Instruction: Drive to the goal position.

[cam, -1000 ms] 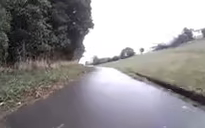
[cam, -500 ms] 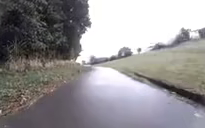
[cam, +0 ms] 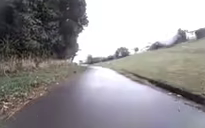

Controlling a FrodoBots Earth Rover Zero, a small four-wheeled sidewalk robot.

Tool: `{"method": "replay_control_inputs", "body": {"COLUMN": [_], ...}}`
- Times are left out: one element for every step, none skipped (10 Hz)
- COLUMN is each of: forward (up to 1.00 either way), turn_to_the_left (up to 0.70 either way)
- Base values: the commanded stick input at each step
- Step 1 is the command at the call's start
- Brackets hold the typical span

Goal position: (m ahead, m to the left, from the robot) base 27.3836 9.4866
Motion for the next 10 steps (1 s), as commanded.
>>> {"method": "replay_control_inputs", "body": {"forward": [0.67, 0.67, 0.69, 0.69, 0.69, 0.69, 0.70, 0.70, 0.70, 0.70], "turn_to_the_left": [-0.03, -0.01, 0.00, 0.00, 0.00, 0.00, 0.00, 0.00, 0.00, 0.05]}}
